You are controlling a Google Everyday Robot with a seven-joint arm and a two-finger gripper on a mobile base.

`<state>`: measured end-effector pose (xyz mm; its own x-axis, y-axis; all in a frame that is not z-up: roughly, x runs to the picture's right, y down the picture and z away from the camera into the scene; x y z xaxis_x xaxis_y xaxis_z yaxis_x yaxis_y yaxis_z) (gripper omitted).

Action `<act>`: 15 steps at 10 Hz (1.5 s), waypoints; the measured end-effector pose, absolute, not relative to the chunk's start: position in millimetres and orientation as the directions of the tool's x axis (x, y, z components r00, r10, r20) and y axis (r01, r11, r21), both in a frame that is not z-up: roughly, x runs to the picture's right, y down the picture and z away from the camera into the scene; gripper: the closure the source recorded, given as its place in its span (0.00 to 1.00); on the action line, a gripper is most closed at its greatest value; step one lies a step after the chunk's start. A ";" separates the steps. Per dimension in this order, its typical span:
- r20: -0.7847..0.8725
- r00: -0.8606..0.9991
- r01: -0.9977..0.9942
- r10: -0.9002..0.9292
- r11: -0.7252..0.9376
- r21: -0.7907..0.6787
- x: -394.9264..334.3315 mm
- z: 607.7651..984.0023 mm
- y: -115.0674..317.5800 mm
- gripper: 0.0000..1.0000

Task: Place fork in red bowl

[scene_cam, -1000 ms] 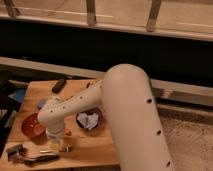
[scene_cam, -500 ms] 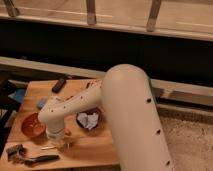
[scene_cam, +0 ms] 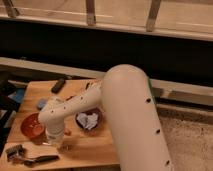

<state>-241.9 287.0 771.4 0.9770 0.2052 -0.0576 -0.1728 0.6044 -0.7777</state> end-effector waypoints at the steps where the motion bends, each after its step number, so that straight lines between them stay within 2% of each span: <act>1: -0.055 0.977 -0.170 0.204 0.605 -0.778 -241.8 770.4 286.5 1.00; 4: -0.059 0.979 -0.168 0.195 0.608 -0.776 -240.1 766.4 284.0 1.00; 9: -0.127 0.973 -0.225 0.192 0.687 -0.690 -223.0 729.2 207.0 1.00; 12: -0.133 0.975 -0.220 0.176 0.717 -0.662 -222.8 729.1 167.6 1.00; 15: -0.051 0.984 -0.160 0.169 0.727 -0.667 -270.9 738.4 144.1 1.00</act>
